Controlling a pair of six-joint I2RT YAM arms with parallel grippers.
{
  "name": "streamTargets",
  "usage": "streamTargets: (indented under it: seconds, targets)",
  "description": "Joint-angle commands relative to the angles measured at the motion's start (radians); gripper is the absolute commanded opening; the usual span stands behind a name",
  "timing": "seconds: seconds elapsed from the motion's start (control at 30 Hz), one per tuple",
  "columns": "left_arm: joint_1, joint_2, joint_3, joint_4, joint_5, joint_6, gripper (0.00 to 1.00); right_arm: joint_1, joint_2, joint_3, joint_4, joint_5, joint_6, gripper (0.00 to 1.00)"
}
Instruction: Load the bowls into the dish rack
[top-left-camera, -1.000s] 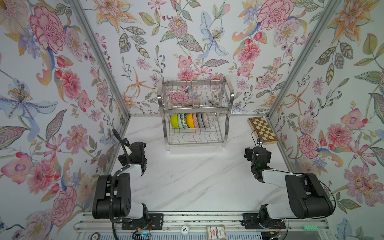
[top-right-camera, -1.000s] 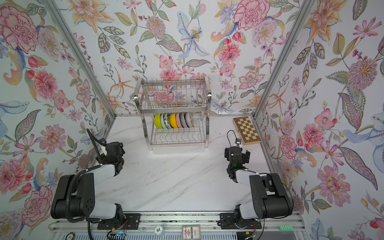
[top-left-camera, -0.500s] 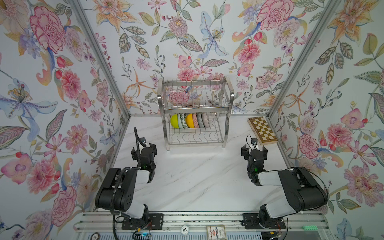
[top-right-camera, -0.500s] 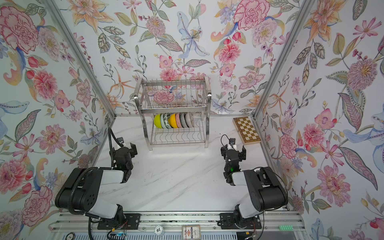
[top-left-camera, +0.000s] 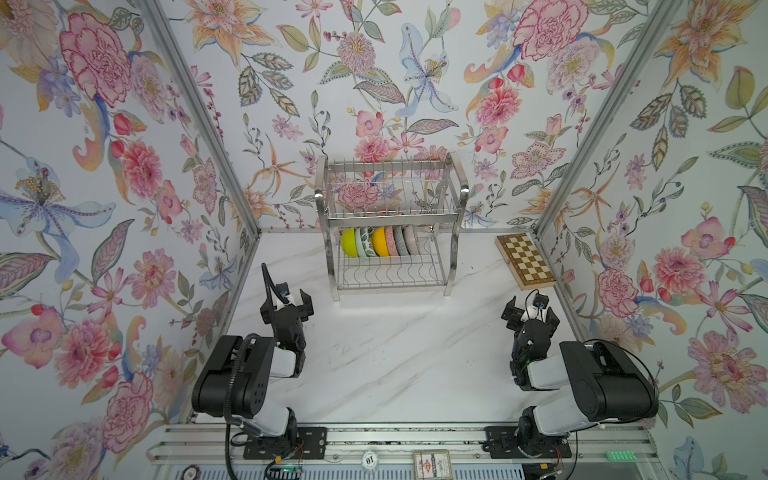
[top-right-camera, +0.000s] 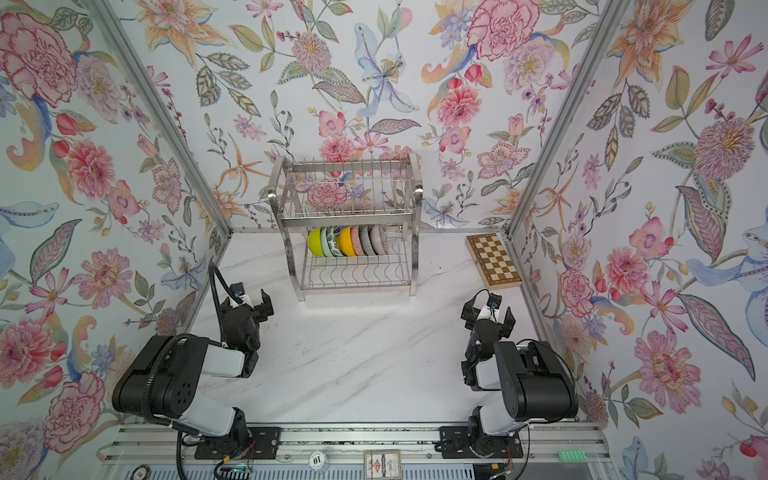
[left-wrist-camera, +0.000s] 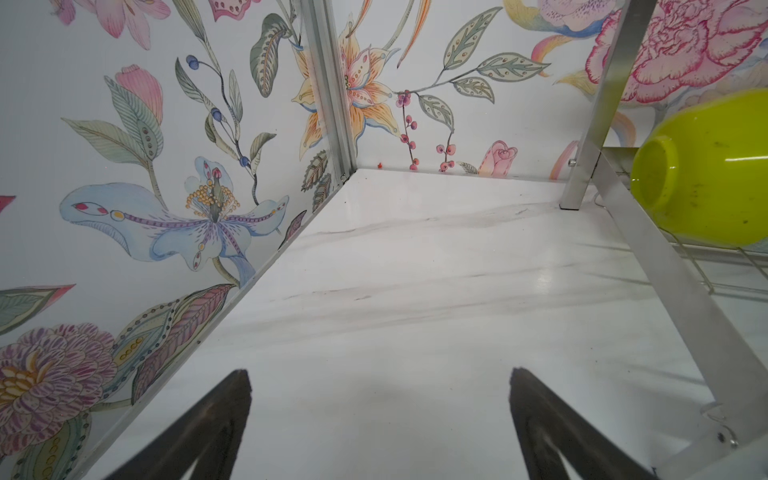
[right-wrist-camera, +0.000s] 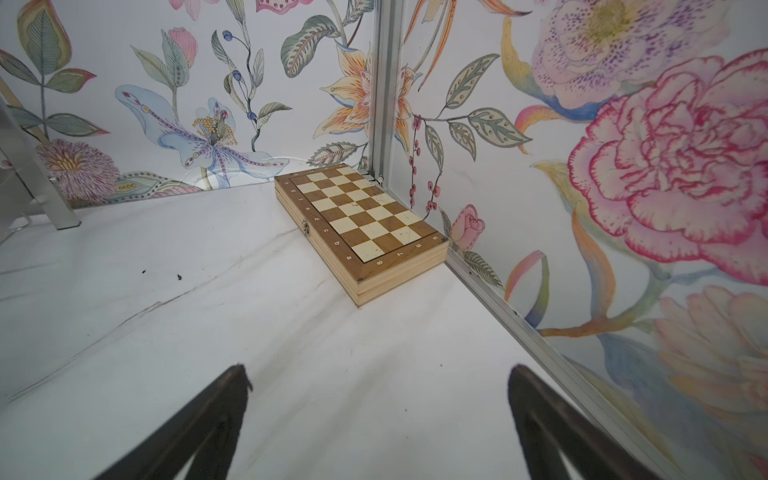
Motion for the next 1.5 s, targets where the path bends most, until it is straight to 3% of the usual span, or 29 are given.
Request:
streamTargets:
  seconds: [0.0,0.1,0.17,0.33,0.4,1.47]
  targets:
    - [-0.001,0.022,-0.01,0.079,0.008,0.019,0.99,0.003,-0.002,-0.032,0.105,-0.038,0.036,0.99]
    - [-0.001,0.021,-0.01,0.076,0.011,0.018,0.99,-0.008,0.034,-0.032,0.118,-0.102,0.035,0.98]
    - [-0.001,0.022,-0.01,0.075,0.011,0.017,0.99,0.006,0.092,-0.005,0.163,-0.041,0.012,0.99]
    - [-0.002,0.021,-0.009,0.074,0.012,0.018,0.99,-0.019,0.045,0.116,-0.139,-0.035,0.065,0.99]
    - [-0.002,0.022,-0.007,0.073,0.012,0.017,0.99,-0.08,0.024,0.143,-0.23,-0.127,0.122,0.98]
    - [0.009,0.019,-0.002,0.055,0.035,0.009,0.99,-0.08,0.029,0.142,-0.221,-0.141,0.108,0.99]
